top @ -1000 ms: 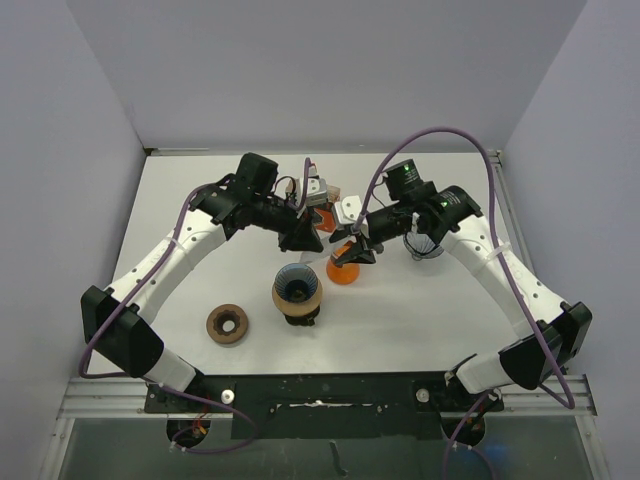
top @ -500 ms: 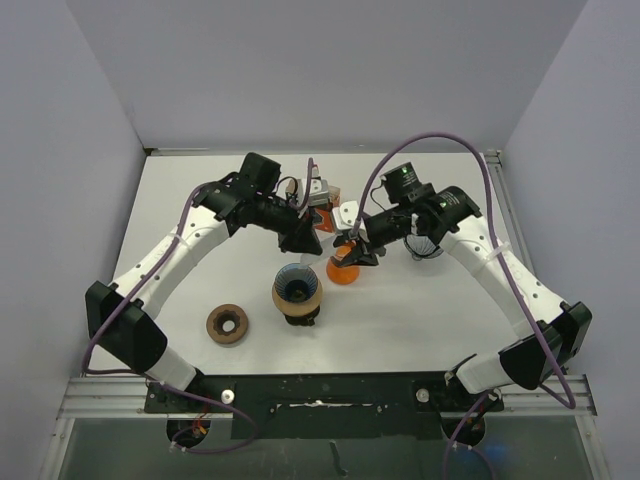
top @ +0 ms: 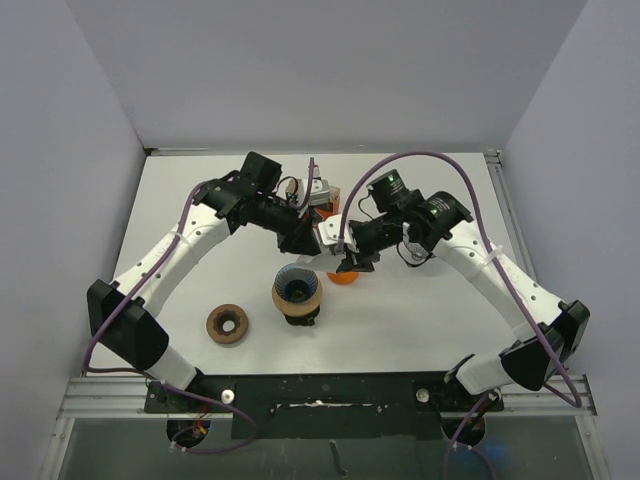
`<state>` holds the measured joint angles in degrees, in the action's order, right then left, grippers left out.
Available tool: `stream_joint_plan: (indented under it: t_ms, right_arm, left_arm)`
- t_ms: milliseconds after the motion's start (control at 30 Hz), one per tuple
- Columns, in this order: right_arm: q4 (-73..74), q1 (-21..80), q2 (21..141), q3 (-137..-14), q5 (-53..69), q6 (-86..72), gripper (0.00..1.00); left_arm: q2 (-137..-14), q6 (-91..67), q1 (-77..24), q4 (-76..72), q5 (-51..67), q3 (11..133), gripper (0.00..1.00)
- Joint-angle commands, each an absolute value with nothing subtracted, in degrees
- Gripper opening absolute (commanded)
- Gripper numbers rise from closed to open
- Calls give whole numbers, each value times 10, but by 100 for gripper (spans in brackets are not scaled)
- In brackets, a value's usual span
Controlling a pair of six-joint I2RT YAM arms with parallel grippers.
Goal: Place the coffee filter in the dripper
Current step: Place the coffee filter in the coffee dripper.
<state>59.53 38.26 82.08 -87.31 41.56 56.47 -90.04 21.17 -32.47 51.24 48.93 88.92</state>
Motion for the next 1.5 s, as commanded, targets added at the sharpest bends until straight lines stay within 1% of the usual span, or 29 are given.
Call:
stream_joint_plan:
  t_ms: [0, 167, 300, 500, 733, 833, 1100, 1300, 1467]
  right_arm:
    - [587, 398, 805, -906, 373, 569, 47]
    - [592, 405, 805, -908, 360, 567, 44]
    - [583, 406, 805, -894, 364, 562, 39]
    - [553, 406, 813, -871, 394, 545, 27]
    - [561, 407, 843, -885, 446, 533, 9]
    - [557, 407, 848, -890, 464, 524, 4]
    - [560, 407, 877, -904, 540, 511, 3]
    - [569, 406, 904, -925, 587, 509, 3]
    - [562, 407, 920, -924, 601, 503, 5]
  left_arm:
    - [-903, 211, -323, 525, 519, 920, 0]
    - [-903, 211, -323, 529, 518, 920, 0]
    - [-896, 212, -320, 531, 514, 913, 0]
    - [-877, 212, -310, 532, 506, 901, 0]
    - [-852, 209, -293, 523, 484, 882, 0]
    - [-838, 210, -290, 516, 460, 870, 0]
    - [-792, 233, -277, 523, 387, 841, 0]
    - [-769, 249, -267, 546, 371, 821, 0]
    - [-768, 257, -267, 564, 367, 806, 0]
